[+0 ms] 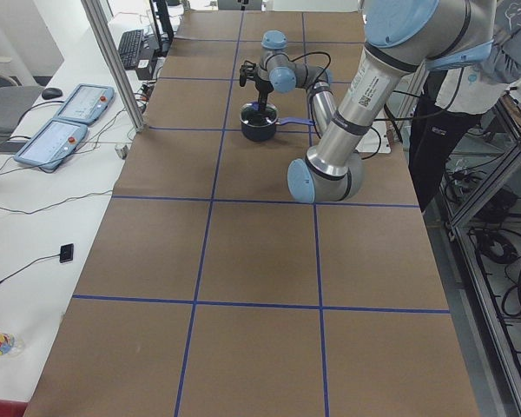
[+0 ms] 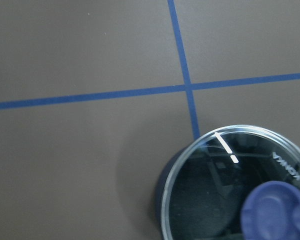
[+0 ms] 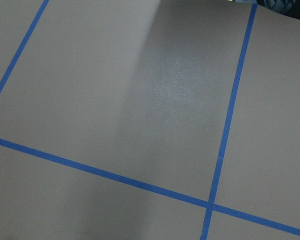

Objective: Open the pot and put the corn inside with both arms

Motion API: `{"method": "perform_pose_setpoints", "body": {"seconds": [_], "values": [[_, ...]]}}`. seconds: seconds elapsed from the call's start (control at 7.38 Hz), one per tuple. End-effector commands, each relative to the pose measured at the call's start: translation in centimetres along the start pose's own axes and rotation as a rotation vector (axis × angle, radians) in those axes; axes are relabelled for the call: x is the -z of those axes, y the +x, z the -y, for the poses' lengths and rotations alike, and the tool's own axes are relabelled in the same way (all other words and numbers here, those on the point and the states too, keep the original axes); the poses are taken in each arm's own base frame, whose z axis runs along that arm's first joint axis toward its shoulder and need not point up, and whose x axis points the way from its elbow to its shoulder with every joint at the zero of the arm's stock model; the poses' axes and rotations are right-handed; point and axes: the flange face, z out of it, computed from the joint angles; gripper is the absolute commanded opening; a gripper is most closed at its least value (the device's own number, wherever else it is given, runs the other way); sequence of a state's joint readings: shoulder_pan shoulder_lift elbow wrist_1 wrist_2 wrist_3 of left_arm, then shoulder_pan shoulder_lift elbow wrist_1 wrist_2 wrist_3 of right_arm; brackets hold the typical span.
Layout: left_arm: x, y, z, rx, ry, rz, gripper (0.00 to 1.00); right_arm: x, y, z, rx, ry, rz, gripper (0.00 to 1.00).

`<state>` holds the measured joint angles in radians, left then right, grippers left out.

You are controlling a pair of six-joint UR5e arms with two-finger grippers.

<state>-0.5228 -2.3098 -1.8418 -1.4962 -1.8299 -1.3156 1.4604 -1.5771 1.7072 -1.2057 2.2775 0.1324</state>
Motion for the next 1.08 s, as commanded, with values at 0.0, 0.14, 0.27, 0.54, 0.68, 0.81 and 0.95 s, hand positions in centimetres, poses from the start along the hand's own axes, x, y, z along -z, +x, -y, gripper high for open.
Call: {"method": "perform_pose_setpoints", "body": {"seconds": [0.0,0.14,0.27,0.54,0.68,0.81,0.95], "values": [[-0.9,3.6,0.5,0.232,-0.038,0.015,0.98,-0.1,0.1,-0.1,-0.002,-0.003,-0.001,1.00],[-1.4,4.6,0.9,0.317,-0.037,0.025,0.98,-0.1,0.1,-0.1,-0.002,-0.003,-0.001,1.00],[-2.2,5.2,1.3,0.355,-0.033,0.040,0.97,-0.2,0.2,-0.2,-0.005,-0.007,-0.002,1.00],[-3.4,4.9,1.5,0.352,-0.030,0.065,0.97,-0.2,0.2,-0.2,-0.004,-0.005,-0.003,1.00],[-4.1,5.1,1.7,0.345,-0.030,0.079,0.97,-0.3,0.3,-0.3,-0.006,-0.008,-0.004,1.00],[-4.3,5.8,1.9,0.321,-0.030,0.082,0.97,-0.3,0.2,-0.3,-0.005,-0.009,-0.003,1.00],[-4.4,5.6,2.3,0.237,0.011,0.087,0.97,-0.4,0.3,-0.3,-0.006,-0.010,-0.003,1.00]]}}
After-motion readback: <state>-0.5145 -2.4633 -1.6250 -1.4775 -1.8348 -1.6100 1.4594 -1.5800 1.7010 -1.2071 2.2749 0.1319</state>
